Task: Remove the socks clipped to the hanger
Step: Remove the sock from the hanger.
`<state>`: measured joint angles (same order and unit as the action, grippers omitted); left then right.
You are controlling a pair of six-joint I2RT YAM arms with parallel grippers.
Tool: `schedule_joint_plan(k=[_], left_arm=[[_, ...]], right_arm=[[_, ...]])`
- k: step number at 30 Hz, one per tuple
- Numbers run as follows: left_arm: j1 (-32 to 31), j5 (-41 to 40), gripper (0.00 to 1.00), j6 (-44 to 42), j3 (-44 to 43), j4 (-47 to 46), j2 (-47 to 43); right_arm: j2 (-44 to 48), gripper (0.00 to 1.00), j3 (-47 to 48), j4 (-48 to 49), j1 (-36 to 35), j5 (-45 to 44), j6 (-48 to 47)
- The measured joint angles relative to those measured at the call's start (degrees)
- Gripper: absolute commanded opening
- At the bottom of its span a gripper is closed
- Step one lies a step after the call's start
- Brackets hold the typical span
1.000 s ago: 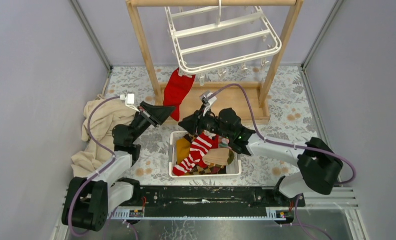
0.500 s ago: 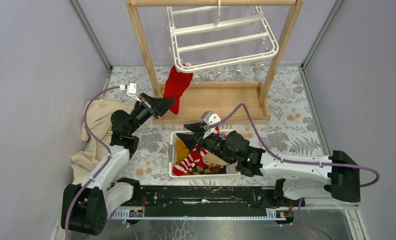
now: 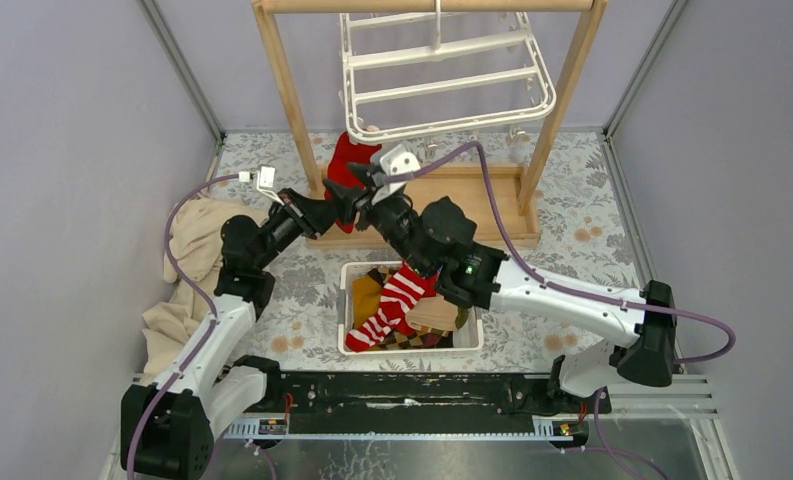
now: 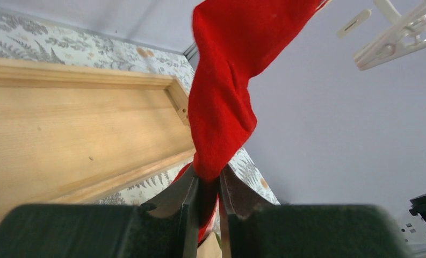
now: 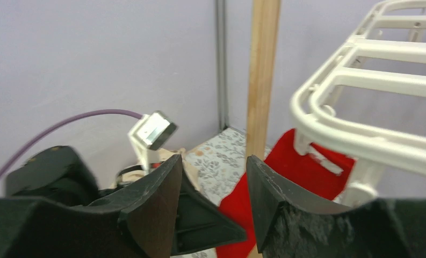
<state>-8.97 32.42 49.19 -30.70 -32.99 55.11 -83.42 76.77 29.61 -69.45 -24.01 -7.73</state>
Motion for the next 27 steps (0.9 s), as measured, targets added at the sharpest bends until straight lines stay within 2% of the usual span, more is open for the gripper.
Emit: schedule_joint_plan(k=[5,14,27], left_arm=[[0.0,-1.01,0.21,-1.51,-2.6,4.37,-2.29],[0.02,-1.01,0.21,-2.89,-6.38,9.27,-5.05],[-1.31,3.69,0.21,-1.57,-8.28,9.05,-3.28]], right_arm=[[-2.21,0.54,4.5,-4.39,4.44,-0.83,0.37],[-2.58,0.54,5.01,-8.76,10.86,-0.94,2.75],[3.13,0.54,3.52,-11.17,16.44,-0.28,4.66]])
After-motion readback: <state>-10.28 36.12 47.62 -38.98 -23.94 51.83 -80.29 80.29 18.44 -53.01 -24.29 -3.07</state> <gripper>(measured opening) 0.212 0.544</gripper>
